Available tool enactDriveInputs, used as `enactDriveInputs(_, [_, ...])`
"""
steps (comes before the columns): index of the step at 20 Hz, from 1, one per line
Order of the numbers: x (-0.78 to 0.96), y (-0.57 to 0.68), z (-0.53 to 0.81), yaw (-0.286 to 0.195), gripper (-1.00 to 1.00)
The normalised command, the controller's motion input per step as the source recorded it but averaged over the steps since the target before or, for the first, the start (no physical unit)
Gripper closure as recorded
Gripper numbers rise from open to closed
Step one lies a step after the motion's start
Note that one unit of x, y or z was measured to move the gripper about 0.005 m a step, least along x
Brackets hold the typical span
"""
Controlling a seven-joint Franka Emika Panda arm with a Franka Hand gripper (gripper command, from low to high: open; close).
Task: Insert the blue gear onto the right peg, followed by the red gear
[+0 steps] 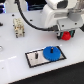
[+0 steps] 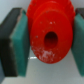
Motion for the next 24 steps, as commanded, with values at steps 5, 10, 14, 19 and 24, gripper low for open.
enactDriveInputs(5, [0.20, -0.14, 0.56, 0.000, 1.00])
enactDriveInputs(10, [0.40, -0.23, 0.59, 0.000, 1.00])
enactDriveInputs(14, [0.52, -0.27, 0.45, 0.000, 1.00])
enactDriveInputs(19, [0.57, -0.33, 0.39, 0.000, 1.00])
enactDriveInputs(24, [0.56, -0.38, 0.32, 0.000, 1.00])
